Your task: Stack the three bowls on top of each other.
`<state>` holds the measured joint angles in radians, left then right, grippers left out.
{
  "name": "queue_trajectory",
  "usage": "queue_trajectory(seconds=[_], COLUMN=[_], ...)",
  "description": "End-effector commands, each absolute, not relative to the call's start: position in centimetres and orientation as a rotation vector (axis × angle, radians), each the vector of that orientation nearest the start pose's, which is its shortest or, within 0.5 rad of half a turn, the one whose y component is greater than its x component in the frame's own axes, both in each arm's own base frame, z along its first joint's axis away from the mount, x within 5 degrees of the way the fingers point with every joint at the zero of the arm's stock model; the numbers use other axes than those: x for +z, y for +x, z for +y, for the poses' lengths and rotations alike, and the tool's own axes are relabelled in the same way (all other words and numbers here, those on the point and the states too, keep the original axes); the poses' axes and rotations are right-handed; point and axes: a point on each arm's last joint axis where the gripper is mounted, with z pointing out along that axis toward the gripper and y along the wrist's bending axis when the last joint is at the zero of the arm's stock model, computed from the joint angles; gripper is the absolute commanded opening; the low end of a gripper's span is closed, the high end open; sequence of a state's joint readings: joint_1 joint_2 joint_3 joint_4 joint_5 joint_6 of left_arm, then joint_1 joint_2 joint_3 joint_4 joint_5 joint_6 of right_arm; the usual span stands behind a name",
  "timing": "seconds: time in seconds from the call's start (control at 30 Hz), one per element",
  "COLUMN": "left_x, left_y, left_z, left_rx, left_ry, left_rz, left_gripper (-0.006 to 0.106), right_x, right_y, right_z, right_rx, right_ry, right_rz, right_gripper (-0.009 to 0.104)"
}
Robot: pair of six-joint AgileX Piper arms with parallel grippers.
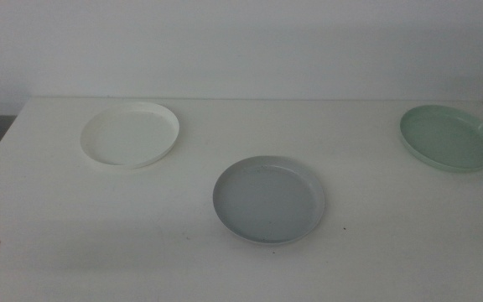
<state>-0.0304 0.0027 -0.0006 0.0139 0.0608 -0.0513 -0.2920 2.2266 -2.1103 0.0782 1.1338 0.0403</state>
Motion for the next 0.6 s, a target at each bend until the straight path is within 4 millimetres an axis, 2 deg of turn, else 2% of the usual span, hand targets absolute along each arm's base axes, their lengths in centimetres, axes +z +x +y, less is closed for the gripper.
queue_trajectory(seconds=[0.0,0.1,0.3,0.47,0.57], left_x=[20.9,20.9,20.9,20.9,20.9], left_y=[5.6,5.6,5.6,5.6,5.6], left_z=[-0.2,-0.2,-0.2,-0.2,-0.2], left_rx=[-0.056,-0.056,-0.056,-0.056,-0.056], left_ry=[-0.011,-0.011,-0.011,-0.011,-0.011], left_rz=[1.533,1.533,1.533,1.533,1.533], left_gripper=[0.094,0.094,0.094,0.094,0.094], right_x=[23.7,21.0,17.1,15.0,14.2], right_y=[47.8,48.7,49.4,49.6,49.6], right_z=[-14.1,-14.4,-14.5,-14.5,-14.4], right_rx=[0.025,0.026,0.050,0.065,0.087], right_ry=[0.470,0.478,0.500,0.513,0.524], right_rz=[2.688,2.705,2.750,2.792,2.805], right_gripper=[0.074,0.073,0.065,0.063,0.052])
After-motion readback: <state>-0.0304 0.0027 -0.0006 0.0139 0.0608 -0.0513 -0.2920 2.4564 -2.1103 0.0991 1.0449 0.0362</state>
